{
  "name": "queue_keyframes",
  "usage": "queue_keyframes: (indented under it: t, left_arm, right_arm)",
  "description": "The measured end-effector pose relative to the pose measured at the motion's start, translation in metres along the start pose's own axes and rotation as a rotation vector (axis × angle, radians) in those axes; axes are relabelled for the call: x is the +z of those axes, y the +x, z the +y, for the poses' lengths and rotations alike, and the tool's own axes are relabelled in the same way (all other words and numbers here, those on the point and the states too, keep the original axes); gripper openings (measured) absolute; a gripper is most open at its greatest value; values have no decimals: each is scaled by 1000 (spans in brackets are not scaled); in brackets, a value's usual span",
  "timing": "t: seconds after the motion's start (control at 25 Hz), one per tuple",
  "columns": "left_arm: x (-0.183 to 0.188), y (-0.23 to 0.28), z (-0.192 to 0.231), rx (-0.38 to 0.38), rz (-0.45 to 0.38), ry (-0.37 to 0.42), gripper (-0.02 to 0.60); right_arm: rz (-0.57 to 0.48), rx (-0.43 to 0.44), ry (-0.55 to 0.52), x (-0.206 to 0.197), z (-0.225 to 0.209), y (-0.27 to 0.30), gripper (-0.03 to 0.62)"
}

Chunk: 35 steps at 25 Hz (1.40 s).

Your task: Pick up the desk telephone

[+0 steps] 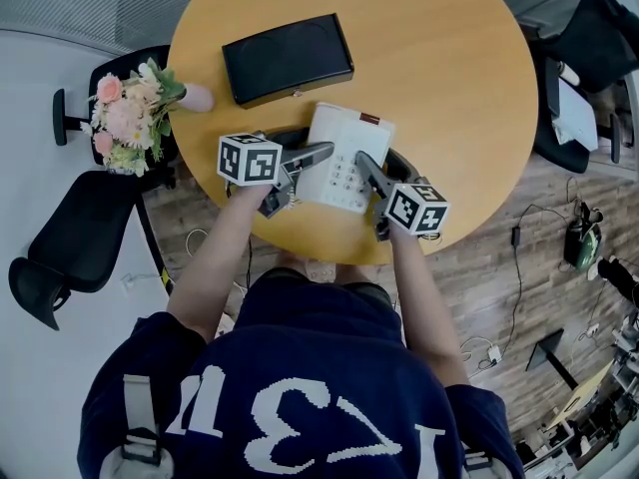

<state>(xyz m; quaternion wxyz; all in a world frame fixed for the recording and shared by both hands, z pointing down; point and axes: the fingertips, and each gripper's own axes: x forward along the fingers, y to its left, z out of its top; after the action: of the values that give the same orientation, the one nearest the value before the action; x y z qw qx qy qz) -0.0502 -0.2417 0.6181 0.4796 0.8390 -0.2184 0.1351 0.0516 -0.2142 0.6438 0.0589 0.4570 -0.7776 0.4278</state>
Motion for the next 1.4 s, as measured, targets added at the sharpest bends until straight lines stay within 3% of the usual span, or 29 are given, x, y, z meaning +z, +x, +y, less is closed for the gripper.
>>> queue_keyframes:
  t: [0.24,0.48,0.8,1.2,1.4]
  left_arm:
    - [1,-6,-7,33,-76,54,314]
    - [9,-19,-23,56,-177,123,307]
    - [47,-25,-64,73,-250,403,301]
    - [103,-65,-117,32,-444,484,298]
    - [125,-87,-144,29,-497,547,296]
  right_arm:
    - [-91,-2,90,8,-1,-8,240]
    - [-140,19,52,19,10,-17,232]
    - [-257,47,-59,64,25,-35,230]
    - [-360,99,-314,143,81,-63,228]
    - [-389,134,-401,174,110,-78,225]
